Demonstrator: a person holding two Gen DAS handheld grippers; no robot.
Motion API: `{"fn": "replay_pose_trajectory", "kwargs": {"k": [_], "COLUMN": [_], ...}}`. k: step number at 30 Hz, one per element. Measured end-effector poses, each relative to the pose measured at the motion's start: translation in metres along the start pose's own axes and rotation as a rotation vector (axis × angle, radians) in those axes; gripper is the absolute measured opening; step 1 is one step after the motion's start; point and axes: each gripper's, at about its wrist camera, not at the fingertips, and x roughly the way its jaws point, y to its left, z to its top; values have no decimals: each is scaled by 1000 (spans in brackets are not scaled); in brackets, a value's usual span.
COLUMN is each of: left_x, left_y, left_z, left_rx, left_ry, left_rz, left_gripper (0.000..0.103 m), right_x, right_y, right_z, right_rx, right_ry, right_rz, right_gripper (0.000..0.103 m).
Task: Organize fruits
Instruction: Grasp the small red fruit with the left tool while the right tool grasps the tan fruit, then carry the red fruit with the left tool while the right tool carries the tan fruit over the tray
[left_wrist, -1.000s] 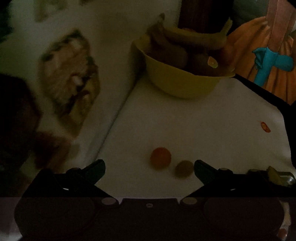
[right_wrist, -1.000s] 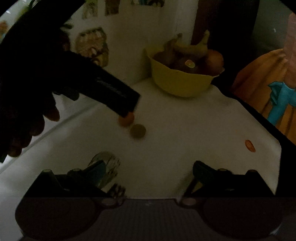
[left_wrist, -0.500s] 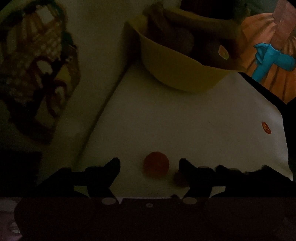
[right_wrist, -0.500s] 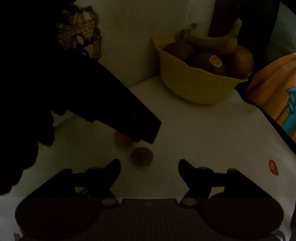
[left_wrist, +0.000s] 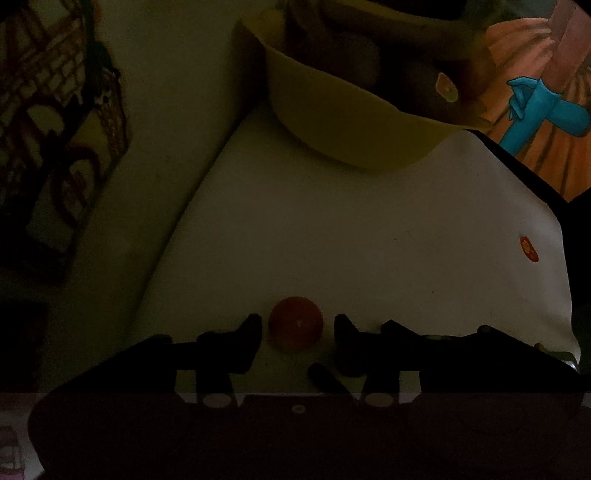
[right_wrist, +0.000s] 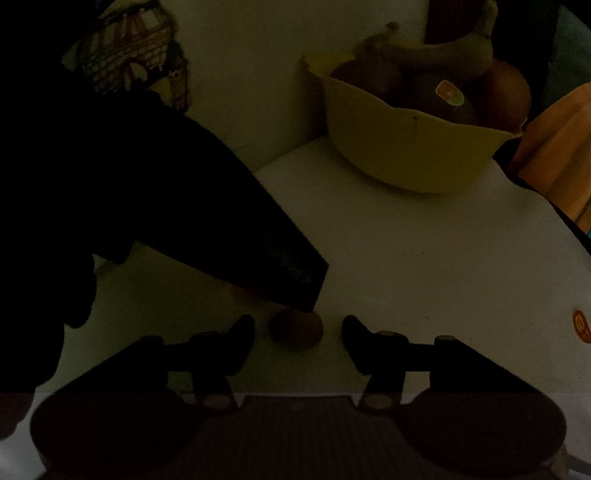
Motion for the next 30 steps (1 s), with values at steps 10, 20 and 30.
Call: {"fn": "replay_pose_trajectory", "kwargs": {"k": [10,20,30], "left_x": [-2,-14,-47], "left_y": [10,12,0], "left_z": [-2,-6,-26], "left_rx": [-31,-70,-50], "left_ry": [-2,-26,-46], "left_rz": [-19,-17,-46], "left_gripper": [34,33,33], "right_x": [3,6,-23], "right_y": [-3,13,3], "right_z": [0,-1,-8], "right_rx": [15,54,122], "right_ry": [-19,-11,-23], "right_rz": [-5,-24,-27], "right_gripper": [34,33,33]}}
